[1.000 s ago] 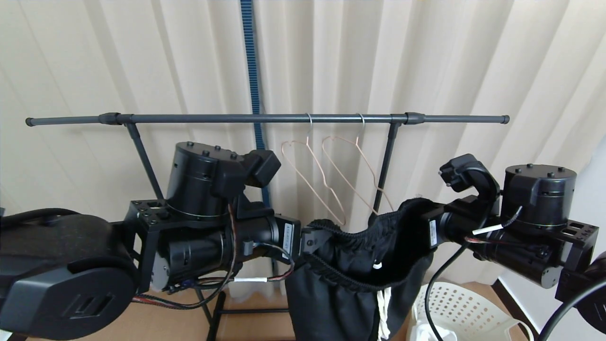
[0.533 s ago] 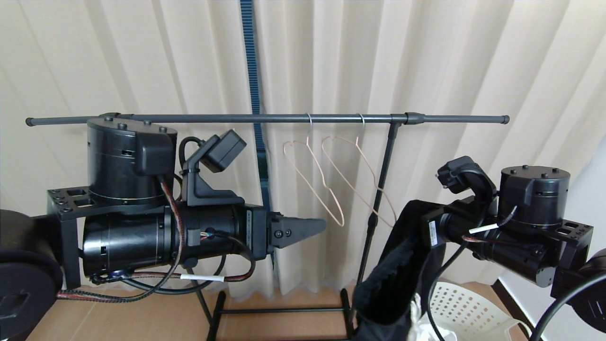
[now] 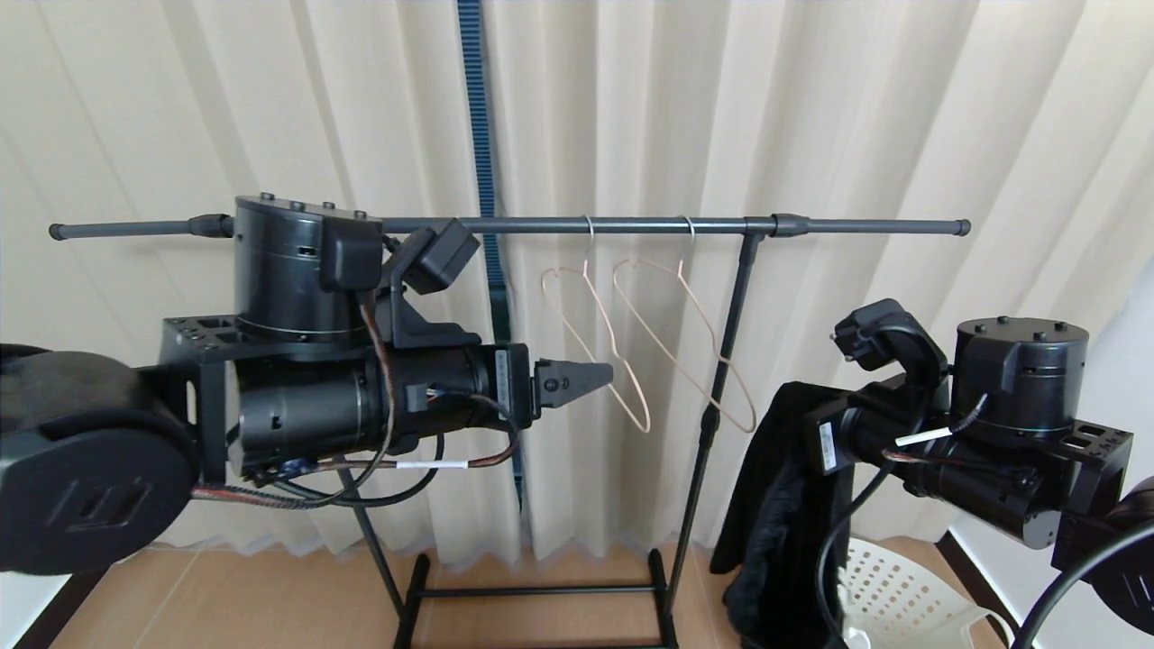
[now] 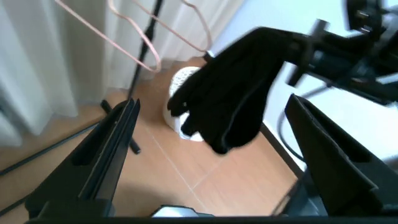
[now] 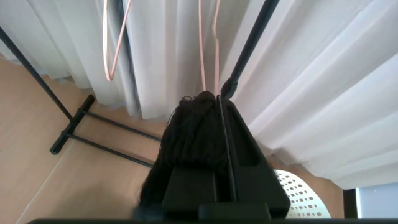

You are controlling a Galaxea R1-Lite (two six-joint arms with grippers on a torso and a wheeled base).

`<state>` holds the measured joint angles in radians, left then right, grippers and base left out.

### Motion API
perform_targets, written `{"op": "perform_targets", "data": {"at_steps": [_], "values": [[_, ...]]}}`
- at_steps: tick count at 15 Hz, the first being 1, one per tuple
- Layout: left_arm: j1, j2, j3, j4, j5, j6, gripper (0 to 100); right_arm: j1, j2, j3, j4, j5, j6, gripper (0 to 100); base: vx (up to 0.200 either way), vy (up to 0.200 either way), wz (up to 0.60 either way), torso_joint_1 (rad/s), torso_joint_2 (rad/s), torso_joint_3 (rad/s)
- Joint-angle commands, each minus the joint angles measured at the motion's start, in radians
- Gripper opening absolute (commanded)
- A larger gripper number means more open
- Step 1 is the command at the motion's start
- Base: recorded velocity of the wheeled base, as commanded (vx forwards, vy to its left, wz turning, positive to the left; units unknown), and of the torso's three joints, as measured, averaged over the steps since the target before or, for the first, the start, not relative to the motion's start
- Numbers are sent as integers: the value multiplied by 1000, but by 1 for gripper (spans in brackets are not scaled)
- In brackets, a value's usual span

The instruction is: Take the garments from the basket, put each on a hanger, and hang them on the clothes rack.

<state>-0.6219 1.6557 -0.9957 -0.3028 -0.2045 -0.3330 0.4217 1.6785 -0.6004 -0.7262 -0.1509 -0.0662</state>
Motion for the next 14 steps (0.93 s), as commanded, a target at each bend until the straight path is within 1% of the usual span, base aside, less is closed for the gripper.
{"op": "perform_targets", "data": {"at_steps": [1, 2, 3, 5, 7, 8, 9, 10, 11, 12, 13, 14], "values": [[-2, 128, -104, 31, 60, 0, 100, 0, 1, 1, -1, -1, 0, 0, 0, 0, 0, 0, 0, 0], [-2, 153, -136, 45, 82, 0, 100, 0, 3, 1, -1, -1, 0, 0, 0, 0, 0, 0, 0, 0], [-2, 199, -190, 62, 125, 0, 100, 0, 6, 1, -1, -3, 0, 0, 0, 0, 0, 0, 0, 0], [-1, 268, -270, 88, 178, 0, 100, 2, 9, 2, -1, -3, -1, 0, 0, 0, 0, 0, 0, 0], [1, 338, -348, 100, 231, 0, 100, 3, 10, 13, -1, -3, -12, 0, 0, 0, 0, 0, 0, 0], [1, 383, -388, 100, 266, 2, 100, 3, 10, 22, -2, -1, -37, 0, 0, 0, 0, 0, 0, 0], [1, 404, -408, 102, 283, 2, 100, 3, 10, 34, -7, -1, -47, 0, 0, 0, 0, 0, 0, 0], [1, 447, -449, 102, 310, 3, 100, 3, 7, 59, -10, 1, -75, 0, 0, 0, 0, 0, 0, 0], [1, 489, -494, 102, 326, 3, 100, 5, 4, 82, -13, 2, -113, 0, 0, 0, 0, 0, 0, 0], [1, 506, -511, 102, 330, 3, 100, 8, 1, 90, -15, 4, -124, 0, 0, 0, 0, 0, 0, 0], [2, 547, -552, 102, 335, 5, 100, 14, -3, 110, -16, 8, -146, 0, 0, 0, 0, 0, 0, 0], [2, 581, -589, 102, 359, 5, 100, 32, -3, 122, -18, 7, -159, 0, 0, 0, 0, 0, 0, 0]]}}
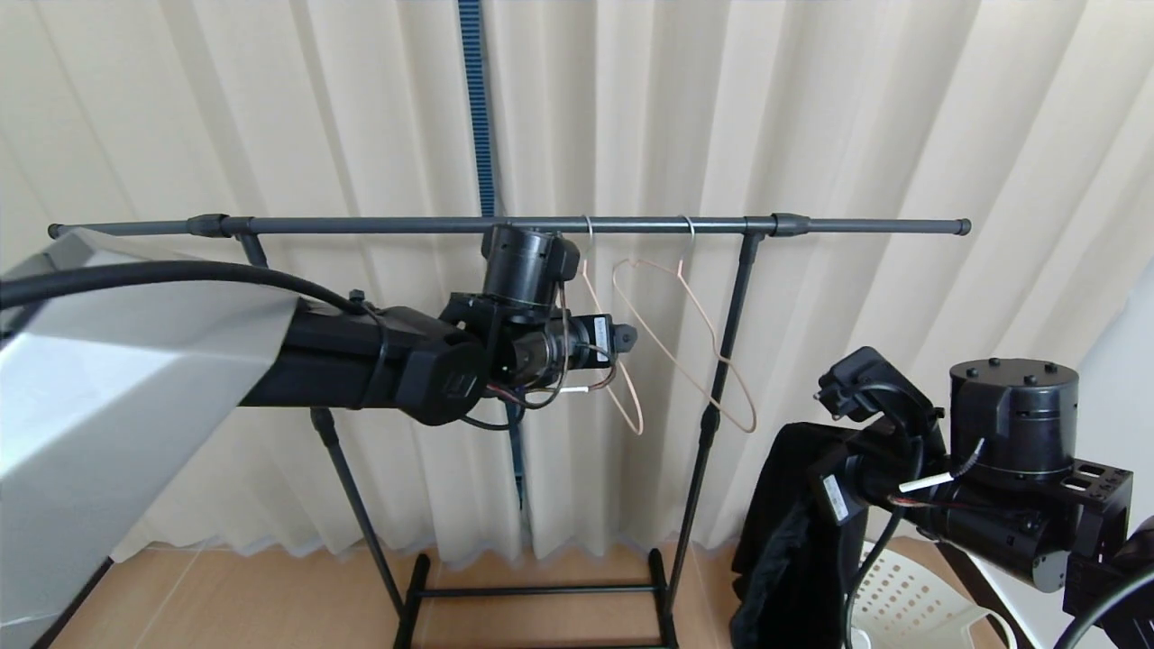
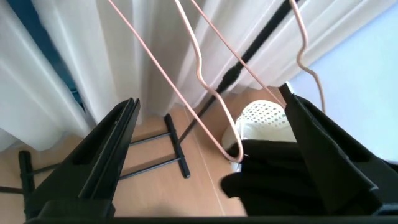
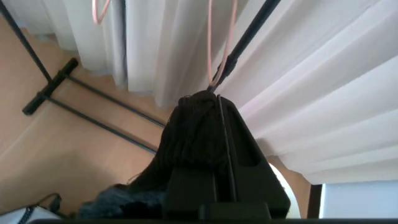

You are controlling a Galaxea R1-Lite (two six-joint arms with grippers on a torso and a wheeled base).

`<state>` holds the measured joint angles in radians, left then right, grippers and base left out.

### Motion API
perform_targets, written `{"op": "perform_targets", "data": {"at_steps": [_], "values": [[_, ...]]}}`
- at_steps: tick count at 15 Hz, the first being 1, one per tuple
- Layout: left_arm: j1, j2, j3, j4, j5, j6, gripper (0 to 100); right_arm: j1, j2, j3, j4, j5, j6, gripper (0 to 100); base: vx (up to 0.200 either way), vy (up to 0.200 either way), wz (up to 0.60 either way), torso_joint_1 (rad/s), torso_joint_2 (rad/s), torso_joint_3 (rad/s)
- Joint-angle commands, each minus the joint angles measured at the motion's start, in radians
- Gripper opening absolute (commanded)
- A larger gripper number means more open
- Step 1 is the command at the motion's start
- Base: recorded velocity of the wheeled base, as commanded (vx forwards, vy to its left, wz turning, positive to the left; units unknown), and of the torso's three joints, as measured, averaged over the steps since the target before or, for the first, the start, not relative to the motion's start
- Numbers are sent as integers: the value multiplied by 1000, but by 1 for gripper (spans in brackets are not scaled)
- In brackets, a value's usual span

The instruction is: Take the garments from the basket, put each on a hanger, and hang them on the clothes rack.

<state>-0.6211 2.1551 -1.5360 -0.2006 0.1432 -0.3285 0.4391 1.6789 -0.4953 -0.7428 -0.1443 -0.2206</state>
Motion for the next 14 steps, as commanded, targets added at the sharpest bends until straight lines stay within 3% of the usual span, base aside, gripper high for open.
{"op": "perform_targets", "data": {"at_steps": [1, 6, 8, 14], "values": [[1, 114, -84, 0, 41, 0, 100, 21, -4, 21, -1, 0, -6, 0, 0, 0, 0, 0, 0, 0], [-2, 169, -159, 0, 76, 5, 100, 32, 2, 26, -1, -1, -8, 0, 0, 0, 0, 0, 0, 0], [-5, 207, -174, -5, 124, 54, 100, 32, 5, 26, -1, -1, -8, 0, 0, 0, 0, 0, 0, 0], [-5, 244, -184, -3, 197, 111, 100, 32, 7, 24, -1, -3, -8, 0, 0, 0, 0, 0, 0, 0]]}}
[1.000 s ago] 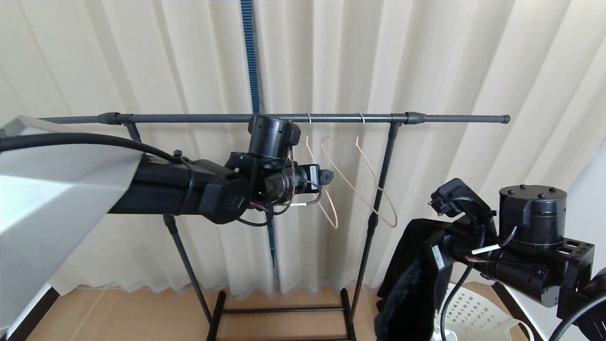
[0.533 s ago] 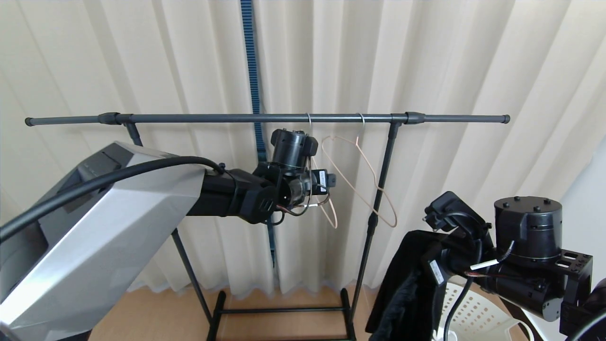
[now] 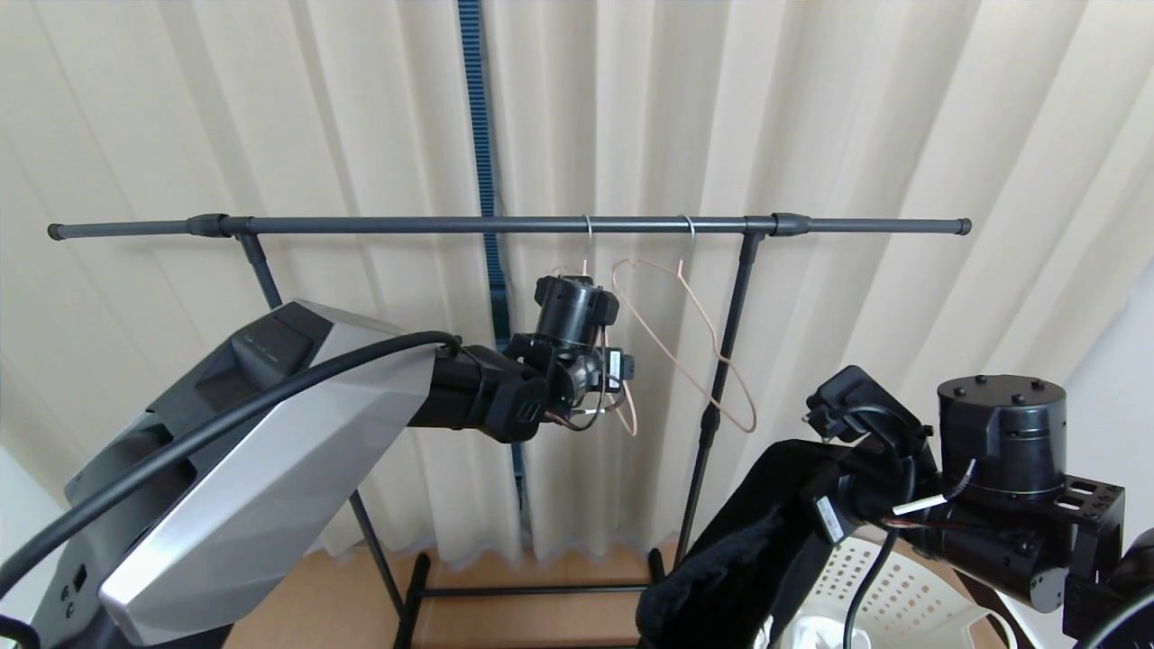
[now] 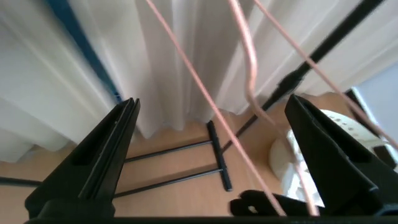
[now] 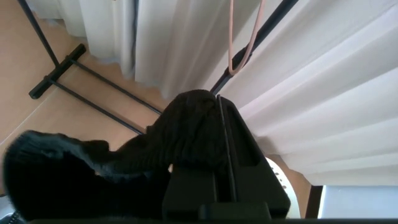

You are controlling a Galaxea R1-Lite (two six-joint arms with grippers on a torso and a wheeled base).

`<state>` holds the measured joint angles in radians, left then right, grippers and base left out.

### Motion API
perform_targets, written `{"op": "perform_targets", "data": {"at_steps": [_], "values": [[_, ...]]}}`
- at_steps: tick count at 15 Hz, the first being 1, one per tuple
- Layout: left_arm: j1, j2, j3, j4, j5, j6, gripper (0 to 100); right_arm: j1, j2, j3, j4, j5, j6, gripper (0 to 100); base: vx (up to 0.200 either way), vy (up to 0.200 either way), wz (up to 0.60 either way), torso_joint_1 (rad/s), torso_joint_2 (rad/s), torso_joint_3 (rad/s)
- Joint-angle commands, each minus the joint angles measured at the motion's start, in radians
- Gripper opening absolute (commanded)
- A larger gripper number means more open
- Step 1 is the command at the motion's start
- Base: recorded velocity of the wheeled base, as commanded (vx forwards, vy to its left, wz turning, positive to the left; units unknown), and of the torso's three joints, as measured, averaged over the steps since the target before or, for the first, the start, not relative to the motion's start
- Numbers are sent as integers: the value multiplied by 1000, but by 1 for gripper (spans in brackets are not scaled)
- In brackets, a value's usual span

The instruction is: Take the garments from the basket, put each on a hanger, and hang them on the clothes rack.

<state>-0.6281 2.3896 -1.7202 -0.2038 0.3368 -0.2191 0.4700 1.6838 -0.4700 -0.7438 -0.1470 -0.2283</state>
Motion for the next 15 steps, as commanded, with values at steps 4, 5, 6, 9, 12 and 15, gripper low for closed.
{"op": "perform_targets", "data": {"at_steps": [4, 5, 6, 9, 12, 15], "values": [[10, 5, 5, 0, 102, 43, 100, 1, 4, -1, 0, 0, 0, 0, 0, 0, 0, 0, 0, 0], [16, 3, 4, 0, 108, 44, 100, 1, 4, -1, 0, 0, 0, 0, 0, 0, 0, 0, 0, 0], [24, 3, 2, 1, 108, 49, 100, 1, 2, -1, 0, 0, 0, 0, 0, 0, 0, 0, 0, 0], [34, 7, -2, -2, 110, 73, 100, 1, 2, -1, 0, -3, 0, 0, 0, 0, 0, 0, 0, 0], [34, 17, -22, -5, 110, 78, 100, 1, 2, -1, 0, -3, 0, 0, 0, 0, 0, 0, 0, 0], [38, 56, -82, -5, 110, 106, 100, 1, 2, -1, 0, -3, 0, 0, 0, 0, 0, 0, 0, 0]]}}
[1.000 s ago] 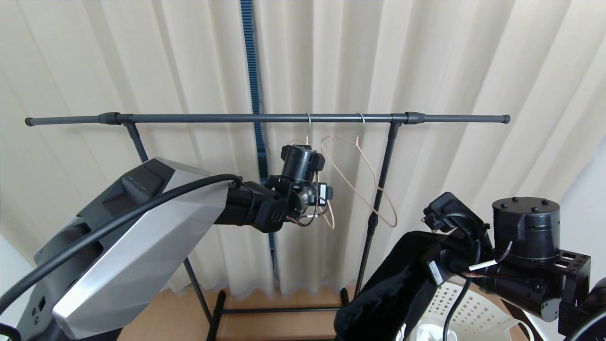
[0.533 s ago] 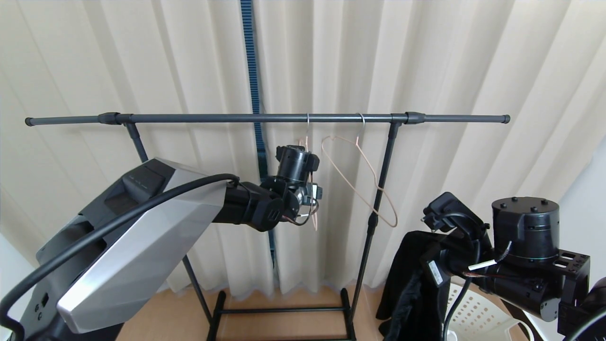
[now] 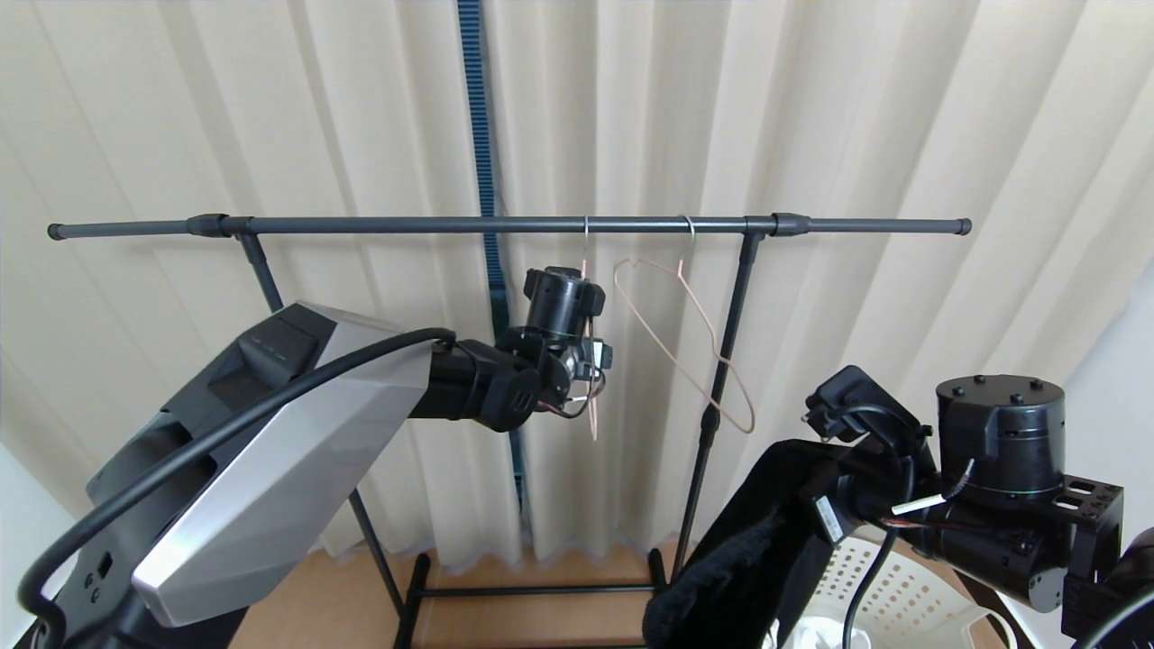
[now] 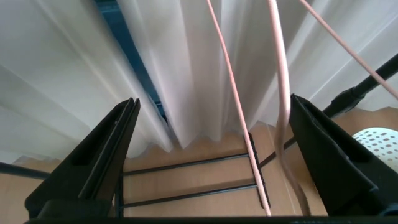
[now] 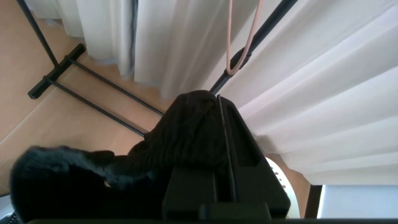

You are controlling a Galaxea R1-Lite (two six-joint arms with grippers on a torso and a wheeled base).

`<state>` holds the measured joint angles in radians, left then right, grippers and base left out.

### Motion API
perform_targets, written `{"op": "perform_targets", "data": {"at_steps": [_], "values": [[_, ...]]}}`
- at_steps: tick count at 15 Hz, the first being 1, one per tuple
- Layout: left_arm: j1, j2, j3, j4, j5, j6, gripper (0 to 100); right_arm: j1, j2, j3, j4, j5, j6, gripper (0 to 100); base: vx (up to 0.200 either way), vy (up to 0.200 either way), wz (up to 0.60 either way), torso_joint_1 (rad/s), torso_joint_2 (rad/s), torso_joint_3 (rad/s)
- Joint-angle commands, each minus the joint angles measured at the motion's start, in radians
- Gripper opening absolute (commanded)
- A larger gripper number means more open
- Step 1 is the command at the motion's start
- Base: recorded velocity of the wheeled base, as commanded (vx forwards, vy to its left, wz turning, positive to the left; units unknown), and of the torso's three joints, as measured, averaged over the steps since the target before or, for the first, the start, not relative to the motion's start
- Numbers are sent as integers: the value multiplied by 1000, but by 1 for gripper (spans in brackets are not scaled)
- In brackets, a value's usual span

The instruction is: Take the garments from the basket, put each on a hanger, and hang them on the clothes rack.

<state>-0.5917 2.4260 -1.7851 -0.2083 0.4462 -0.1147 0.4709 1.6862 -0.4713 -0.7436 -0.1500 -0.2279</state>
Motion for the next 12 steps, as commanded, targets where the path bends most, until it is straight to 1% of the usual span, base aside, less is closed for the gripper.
{"op": "perform_targets", "data": {"at_steps": [1, 2, 4, 5, 7, 10, 12], "values": [[4, 54, -66, 3, 0, 12, 100, 0, 0, 0, 0, 0, -1, 0, 0, 0, 0, 0, 0, 0], [4, 67, -82, 4, 0, 18, 100, 0, 0, 0, 0, 0, -1, 0, 0, 0, 0, 0, 0, 0], [4, 74, -79, 4, 0, 26, 100, 0, -3, -1, 0, 0, -1, 0, 0, 0, 0, 0, 0, 0], [4, 73, -76, 4, 0, 26, 0, 0, -2, -1, 0, 0, -1, 0, 0, 0, 0, 0, 0, 0], [4, 70, -74, 4, 0, 26, 0, 0, 0, -1, 0, 0, -1, 0, 0, 0, 0, 0, 0, 0], [4, 24, -22, 3, 0, 26, 0, 0, 0, -1, 0, 0, -1, 0, 0, 0, 0, 0, 0, 0], [6, 2, -8, 3, 0, 24, 0, 0, 0, 0, 0, 0, -1, 0, 0, 0, 0, 0, 0, 0]]}}
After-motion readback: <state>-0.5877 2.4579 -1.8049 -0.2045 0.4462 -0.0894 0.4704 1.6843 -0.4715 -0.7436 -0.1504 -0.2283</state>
